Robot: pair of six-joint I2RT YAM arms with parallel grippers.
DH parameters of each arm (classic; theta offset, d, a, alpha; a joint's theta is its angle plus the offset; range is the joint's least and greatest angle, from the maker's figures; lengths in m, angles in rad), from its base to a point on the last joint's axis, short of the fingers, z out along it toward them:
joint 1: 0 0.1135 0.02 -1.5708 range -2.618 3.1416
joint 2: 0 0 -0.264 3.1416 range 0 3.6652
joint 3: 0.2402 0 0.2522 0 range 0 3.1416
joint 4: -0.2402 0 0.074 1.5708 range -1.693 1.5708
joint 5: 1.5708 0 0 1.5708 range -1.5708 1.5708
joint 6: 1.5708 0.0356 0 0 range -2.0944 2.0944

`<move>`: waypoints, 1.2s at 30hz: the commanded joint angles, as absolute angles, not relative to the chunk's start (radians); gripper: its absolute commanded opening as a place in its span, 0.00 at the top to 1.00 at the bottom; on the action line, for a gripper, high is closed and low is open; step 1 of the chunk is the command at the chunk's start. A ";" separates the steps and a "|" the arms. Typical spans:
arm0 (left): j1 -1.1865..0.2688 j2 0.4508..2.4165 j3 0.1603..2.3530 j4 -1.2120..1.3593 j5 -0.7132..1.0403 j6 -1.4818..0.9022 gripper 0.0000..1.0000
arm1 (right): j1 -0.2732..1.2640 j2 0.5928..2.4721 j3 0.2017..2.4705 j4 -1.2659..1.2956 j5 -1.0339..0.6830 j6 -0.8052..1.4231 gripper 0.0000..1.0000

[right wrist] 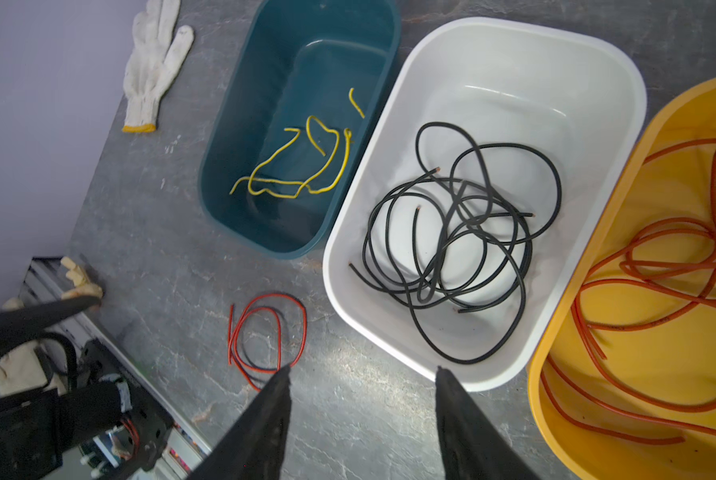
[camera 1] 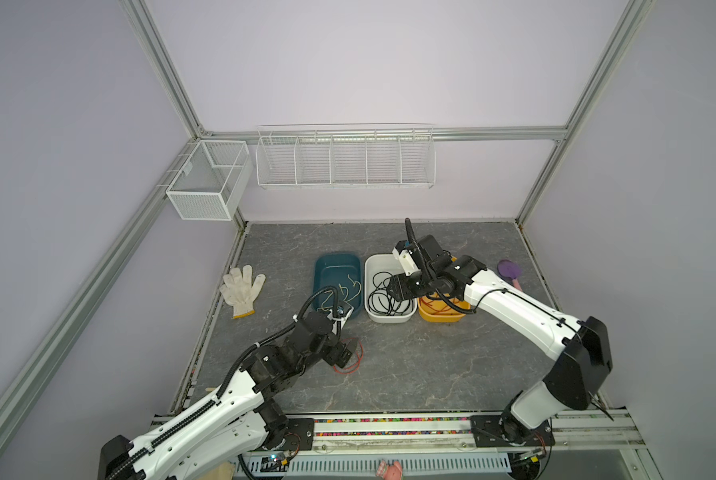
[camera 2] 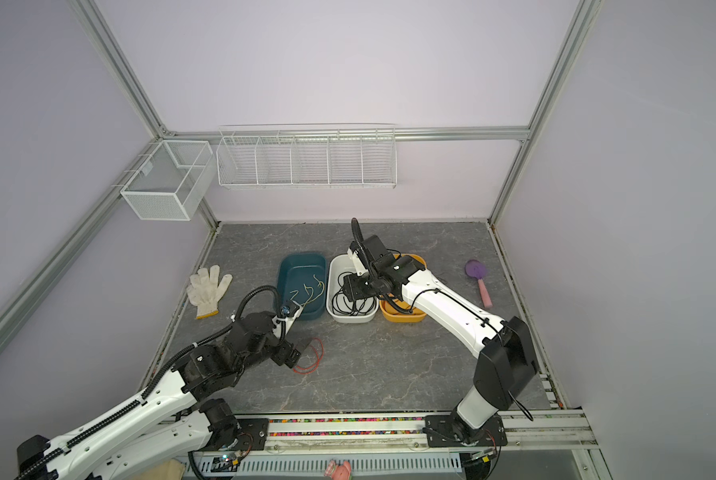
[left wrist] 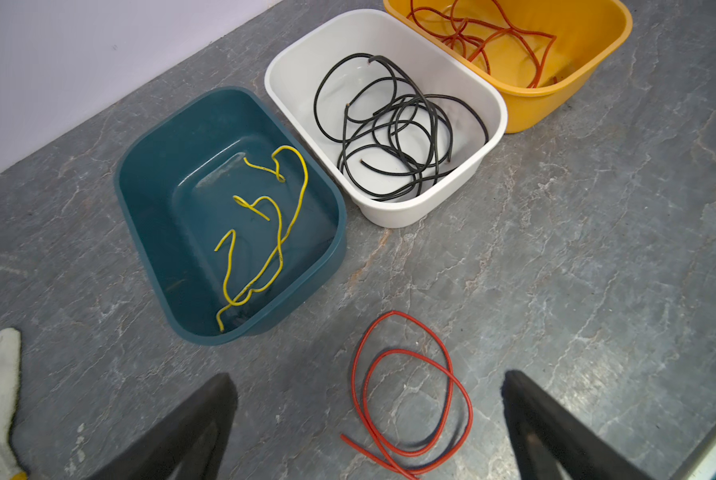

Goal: Untangle the cables
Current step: 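Withdraw the right gripper from the white tub toward the remaining red wire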

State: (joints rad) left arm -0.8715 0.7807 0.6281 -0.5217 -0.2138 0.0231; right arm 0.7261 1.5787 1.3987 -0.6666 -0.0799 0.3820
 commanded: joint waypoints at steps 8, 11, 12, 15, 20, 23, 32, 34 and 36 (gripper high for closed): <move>-0.876 0.704 0.619 -0.534 -0.358 0.022 0.01 | 0.868 1.407 1.125 -0.540 -0.177 0.518 0.27; -0.876 0.670 0.602 -0.532 -0.361 0.056 0.00 | 0.933 1.416 1.074 -0.509 -0.157 0.554 0.25; -0.876 0.658 0.594 -0.528 -0.356 0.070 0.00 | 0.955 1.425 1.065 -0.505 -0.151 0.561 0.25; -0.876 0.626 0.572 -0.517 -0.324 0.113 0.00 | 1.009 1.465 1.058 -0.494 -0.137 0.576 0.25; -0.876 0.603 0.560 -0.512 -0.317 0.130 0.00 | 1.065 1.549 1.074 -0.469 -0.129 0.585 0.25; -0.876 0.606 0.560 -0.511 -0.322 0.130 0.00 | 1.078 1.604 1.082 -0.446 -0.138 0.591 0.25; -0.876 0.601 0.558 -0.509 -0.327 0.137 0.01 | 1.100 1.703 1.140 -0.429 -0.130 0.568 0.28; -0.876 0.600 0.558 -0.509 -0.327 0.137 0.00 | 1.102 1.714 1.148 -0.427 -0.128 0.566 0.28; -0.876 0.598 0.558 -0.510 -0.326 0.138 0.01 | 1.103 1.729 1.154 -0.424 -0.124 0.565 0.28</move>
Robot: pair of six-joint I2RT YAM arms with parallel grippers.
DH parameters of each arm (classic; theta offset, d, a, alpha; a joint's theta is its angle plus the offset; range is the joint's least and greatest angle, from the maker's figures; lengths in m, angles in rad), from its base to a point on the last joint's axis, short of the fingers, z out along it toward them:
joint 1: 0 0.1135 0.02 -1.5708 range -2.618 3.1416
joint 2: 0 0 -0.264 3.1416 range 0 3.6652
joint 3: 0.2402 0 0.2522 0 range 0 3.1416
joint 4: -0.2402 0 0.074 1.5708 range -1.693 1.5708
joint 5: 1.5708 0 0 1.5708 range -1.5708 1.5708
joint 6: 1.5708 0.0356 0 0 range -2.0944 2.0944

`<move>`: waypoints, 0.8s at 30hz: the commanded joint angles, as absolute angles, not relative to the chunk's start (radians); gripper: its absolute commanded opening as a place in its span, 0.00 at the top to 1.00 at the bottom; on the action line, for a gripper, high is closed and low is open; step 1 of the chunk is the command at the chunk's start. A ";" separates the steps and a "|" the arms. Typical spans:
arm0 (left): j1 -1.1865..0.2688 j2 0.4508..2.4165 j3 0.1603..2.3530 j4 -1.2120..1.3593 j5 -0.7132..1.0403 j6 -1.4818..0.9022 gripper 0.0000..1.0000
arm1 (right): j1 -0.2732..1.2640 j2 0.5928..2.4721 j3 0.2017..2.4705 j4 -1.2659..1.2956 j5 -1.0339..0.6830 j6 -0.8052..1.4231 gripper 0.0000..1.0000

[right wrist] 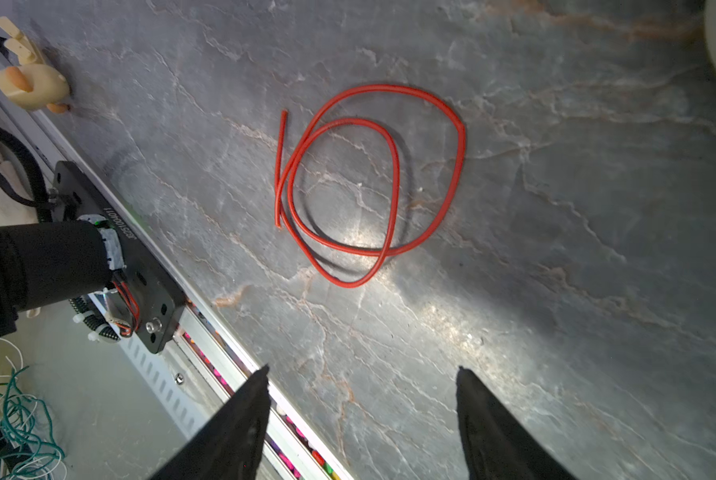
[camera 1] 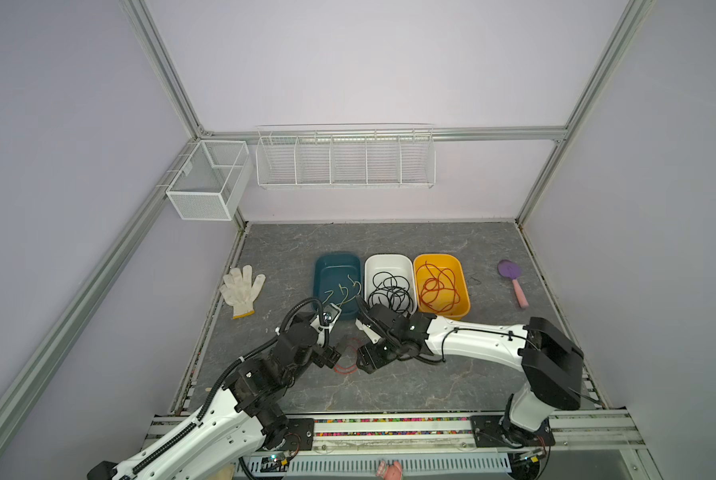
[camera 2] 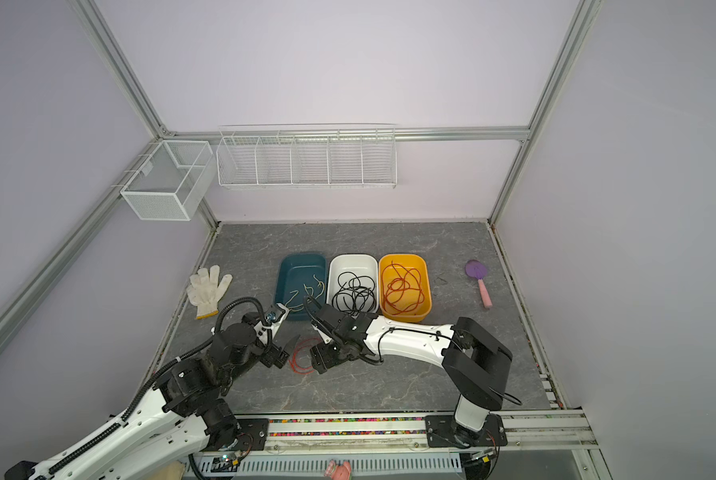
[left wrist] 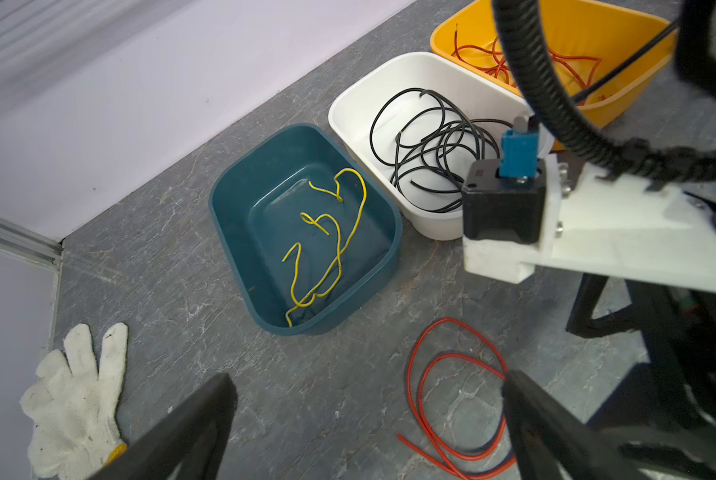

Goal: Untangle the cables
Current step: 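Withdraw the right gripper from the white tub toward the remaining red wire, then position the right gripper above the coiled red wire and lower onto it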

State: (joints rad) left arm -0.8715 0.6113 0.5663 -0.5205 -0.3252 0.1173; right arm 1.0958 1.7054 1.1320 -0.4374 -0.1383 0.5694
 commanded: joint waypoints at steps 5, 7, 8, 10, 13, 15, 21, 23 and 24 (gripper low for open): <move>-0.876 0.598 0.558 -0.510 -0.321 0.137 0.00 | 1.103 1.765 1.177 -0.428 -0.135 0.558 0.30; -0.876 0.598 0.558 -0.509 -0.319 0.139 0.00 | 1.104 1.774 1.181 -0.429 -0.135 0.558 0.32; -0.876 0.597 0.558 -0.510 -0.318 0.138 0.00 | 1.107 1.780 1.183 -0.428 -0.138 0.560 0.33; -0.876 0.597 0.558 -0.509 -0.318 0.138 0.00 | 1.107 1.791 1.186 -0.427 -0.141 0.561 0.36; -0.876 0.594 0.560 -0.509 -0.318 0.141 0.00 | 1.108 1.803 1.190 -0.428 -0.143 0.561 0.37; -0.876 0.587 0.558 -0.510 -0.311 0.142 0.00 | 1.108 1.811 1.196 -0.426 -0.148 0.561 0.38; -0.876 0.578 0.557 -0.517 -0.264 0.160 0.00 | 1.108 1.835 1.211 -0.422 -0.175 0.563 0.43; -0.876 0.580 0.558 -0.520 -0.259 0.163 0.00 | 1.107 1.838 1.215 -0.425 -0.174 0.563 0.44; -0.876 0.580 0.560 -0.521 -0.259 0.163 0.00 | 1.108 1.840 1.219 -0.427 -0.176 0.563 0.46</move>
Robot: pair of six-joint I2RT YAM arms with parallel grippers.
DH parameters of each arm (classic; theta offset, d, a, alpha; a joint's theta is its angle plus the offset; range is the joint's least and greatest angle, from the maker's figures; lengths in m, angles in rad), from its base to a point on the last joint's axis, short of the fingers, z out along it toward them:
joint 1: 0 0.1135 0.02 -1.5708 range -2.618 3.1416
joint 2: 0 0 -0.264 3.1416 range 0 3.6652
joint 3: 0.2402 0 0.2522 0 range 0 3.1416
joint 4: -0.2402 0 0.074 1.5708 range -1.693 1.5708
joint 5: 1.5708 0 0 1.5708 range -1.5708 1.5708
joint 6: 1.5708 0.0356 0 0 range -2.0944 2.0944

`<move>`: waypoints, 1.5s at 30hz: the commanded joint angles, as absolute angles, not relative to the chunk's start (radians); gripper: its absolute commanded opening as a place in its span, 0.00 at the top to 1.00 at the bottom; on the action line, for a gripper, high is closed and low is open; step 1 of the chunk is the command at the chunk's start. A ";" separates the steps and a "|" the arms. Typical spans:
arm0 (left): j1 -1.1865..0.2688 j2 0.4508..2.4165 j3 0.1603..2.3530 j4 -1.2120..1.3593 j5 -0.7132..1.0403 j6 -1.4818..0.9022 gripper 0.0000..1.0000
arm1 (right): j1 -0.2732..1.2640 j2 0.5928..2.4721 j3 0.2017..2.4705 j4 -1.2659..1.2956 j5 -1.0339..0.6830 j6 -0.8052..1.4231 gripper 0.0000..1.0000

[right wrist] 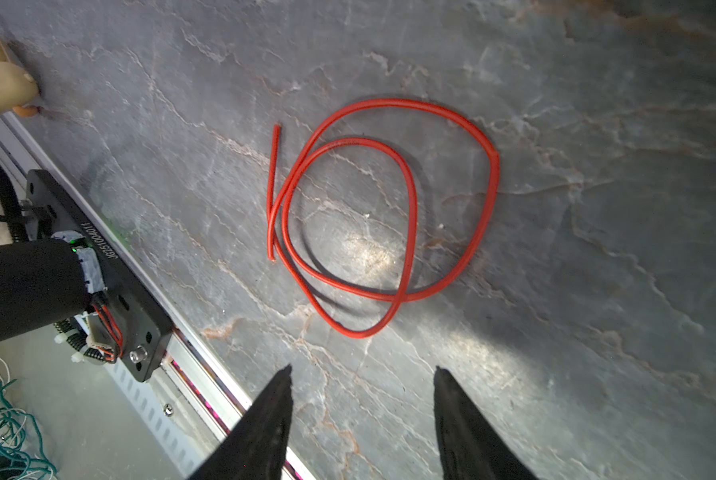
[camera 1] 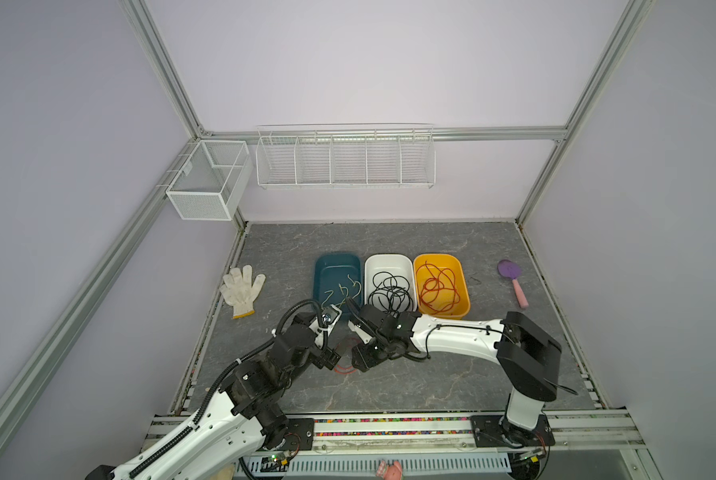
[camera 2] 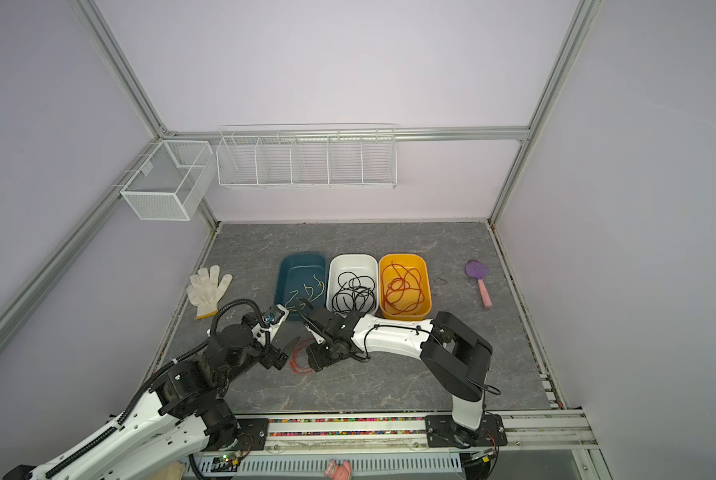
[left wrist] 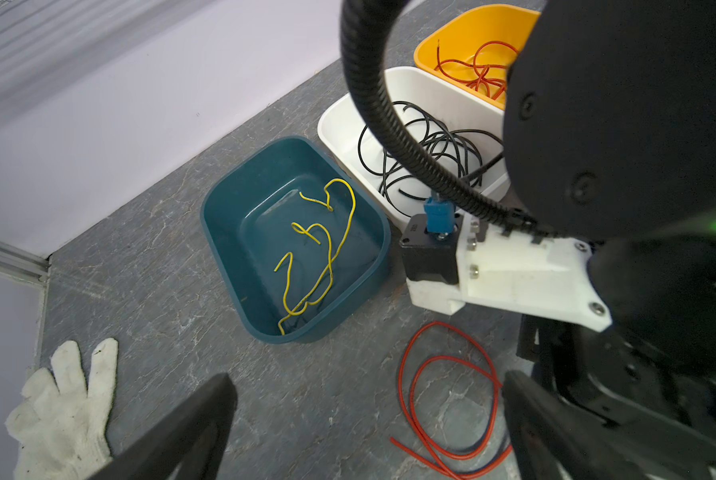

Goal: Untangle the cables
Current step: 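Position the right gripper above the coiled red wire and lower onto it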

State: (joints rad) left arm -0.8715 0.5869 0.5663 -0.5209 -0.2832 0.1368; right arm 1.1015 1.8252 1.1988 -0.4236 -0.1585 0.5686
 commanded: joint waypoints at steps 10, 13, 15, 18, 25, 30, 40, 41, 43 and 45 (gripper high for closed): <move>-0.876 0.568 0.557 -0.519 -0.262 0.169 0.00 | 1.108 1.881 1.243 -0.427 -0.184 0.560 0.57; -0.876 0.564 0.556 -0.516 -0.262 0.169 0.00 | 1.107 1.892 1.250 -0.427 -0.187 0.558 0.60; -0.877 0.562 0.555 -0.515 -0.261 0.169 0.00 | 1.107 1.903 1.257 -0.429 -0.187 0.557 0.62; -0.876 0.561 0.555 -0.516 -0.258 0.171 0.00 | 1.105 1.919 1.265 -0.430 -0.185 0.554 0.64; -0.876 0.557 0.554 -0.514 -0.258 0.170 0.00 | 1.091 1.943 1.285 -0.437 -0.170 0.543 0.67; -0.876 0.554 0.553 -0.515 -0.259 0.172 0.00 | 1.077 1.964 1.283 -0.430 -0.182 0.540 0.70; -0.876 0.554 0.551 -0.514 -0.258 0.173 0.00 | 1.068 1.982 1.287 -0.423 -0.185 0.541 0.74; -0.876 0.554 0.551 -0.512 -0.255 0.175 0.00 | 1.067 1.981 1.287 -0.425 -0.184 0.540 0.77; -0.876 0.556 0.549 -0.511 -0.244 0.175 0.00 | 1.067 1.971 1.281 -0.429 -0.172 0.540 0.81; -0.877 0.561 0.548 -0.509 -0.224 0.176 0.00 | 1.065 1.951 1.264 -0.424 -0.161 0.541 0.84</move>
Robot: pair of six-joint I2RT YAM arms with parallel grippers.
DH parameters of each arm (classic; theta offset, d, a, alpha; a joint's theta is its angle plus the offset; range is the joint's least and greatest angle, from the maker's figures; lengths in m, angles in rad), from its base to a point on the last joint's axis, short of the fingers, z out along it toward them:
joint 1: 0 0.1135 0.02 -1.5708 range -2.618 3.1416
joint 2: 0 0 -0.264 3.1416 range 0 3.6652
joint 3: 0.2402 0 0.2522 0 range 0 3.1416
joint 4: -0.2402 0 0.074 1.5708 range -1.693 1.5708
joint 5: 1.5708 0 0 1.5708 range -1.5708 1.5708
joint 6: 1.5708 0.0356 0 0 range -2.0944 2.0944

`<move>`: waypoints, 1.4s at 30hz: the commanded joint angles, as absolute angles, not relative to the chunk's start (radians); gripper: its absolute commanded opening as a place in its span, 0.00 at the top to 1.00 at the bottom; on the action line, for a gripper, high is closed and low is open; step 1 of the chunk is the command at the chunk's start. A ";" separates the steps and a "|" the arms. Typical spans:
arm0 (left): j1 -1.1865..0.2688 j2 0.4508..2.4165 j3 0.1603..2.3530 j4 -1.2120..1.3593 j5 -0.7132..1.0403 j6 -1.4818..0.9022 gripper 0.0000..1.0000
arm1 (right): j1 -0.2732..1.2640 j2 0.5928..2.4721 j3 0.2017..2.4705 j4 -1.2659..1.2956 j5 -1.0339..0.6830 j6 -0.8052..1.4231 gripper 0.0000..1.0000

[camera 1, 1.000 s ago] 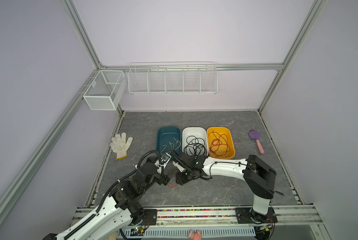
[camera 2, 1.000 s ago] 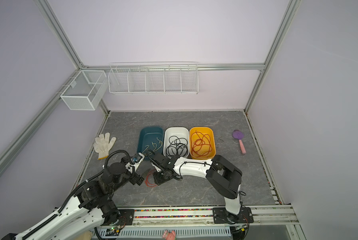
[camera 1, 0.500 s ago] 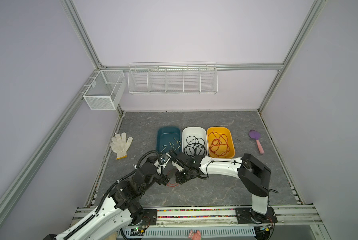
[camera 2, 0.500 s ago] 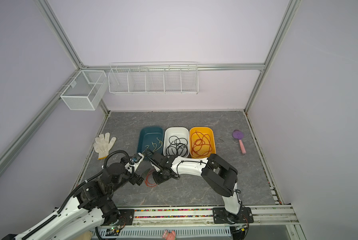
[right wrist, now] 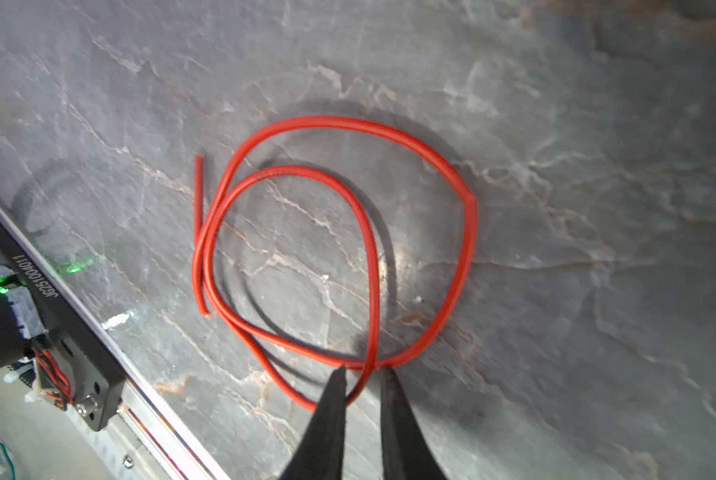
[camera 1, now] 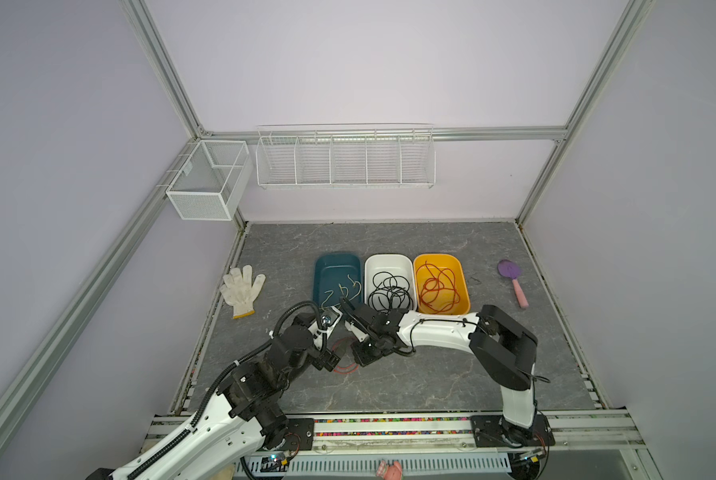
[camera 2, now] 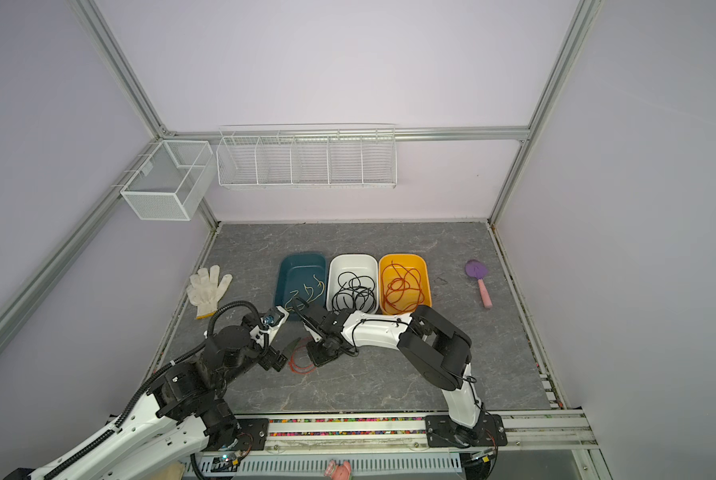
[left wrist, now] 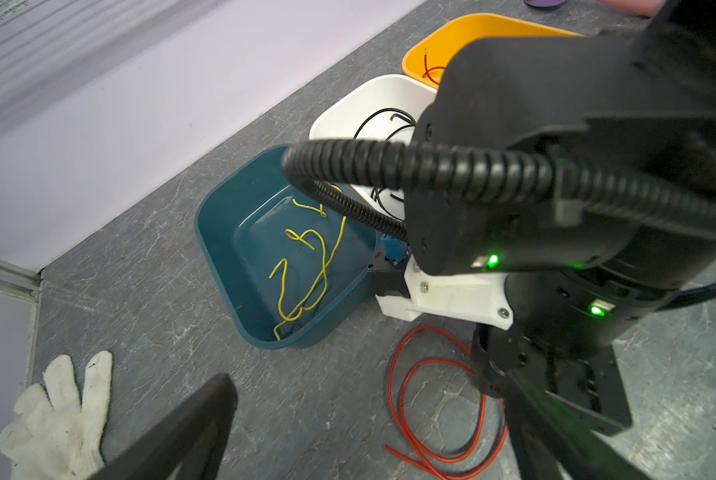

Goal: Untangle the cables
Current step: 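Position the right gripper above the coiled red wire and lower onto it, then close the right gripper on the red wire and lift it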

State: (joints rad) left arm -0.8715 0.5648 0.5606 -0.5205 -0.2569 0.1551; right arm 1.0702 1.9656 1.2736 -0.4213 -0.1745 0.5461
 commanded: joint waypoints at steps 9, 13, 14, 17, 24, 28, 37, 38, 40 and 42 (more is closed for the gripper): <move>-0.876 0.574 0.547 -0.505 -0.182 0.178 0.00 | 1.047 1.824 1.187 -0.427 -0.110 0.540 0.93; -0.876 0.569 0.546 -0.504 -0.176 0.178 0.00 | 1.040 1.754 1.161 -0.440 -0.092 0.534 0.93; -0.876 0.568 0.546 -0.503 -0.177 0.178 0.00 | 1.040 1.738 1.157 -0.442 -0.088 0.532 0.93; -0.876 0.565 0.549 -0.503 -0.178 0.178 0.00 | 1.039 1.733 1.157 -0.432 -0.125 0.526 0.83; -0.876 0.567 0.532 -0.473 -0.099 0.214 0.00 | 1.012 1.728 1.135 -0.396 -0.170 0.562 0.68; -0.876 0.703 0.599 -0.494 -0.057 0.142 0.01 | 1.004 1.658 1.127 -0.436 -0.115 0.538 0.59; -0.876 0.560 0.626 -0.489 -0.242 0.003 0.01 | 1.005 1.686 1.099 -0.345 -0.202 0.550 0.49; -0.876 0.503 0.605 -0.482 -0.226 0.011 0.00 | 1.006 1.704 1.104 -0.337 -0.207 0.552 0.49; -0.876 0.421 0.585 -0.499 -0.223 0.020 0.00 | 1.010 1.738 1.118 -0.317 -0.221 0.557 0.49; -0.876 0.360 0.587 -0.535 -0.244 0.038 0.00 | 1.015 1.778 1.143 -0.307 -0.231 0.561 0.49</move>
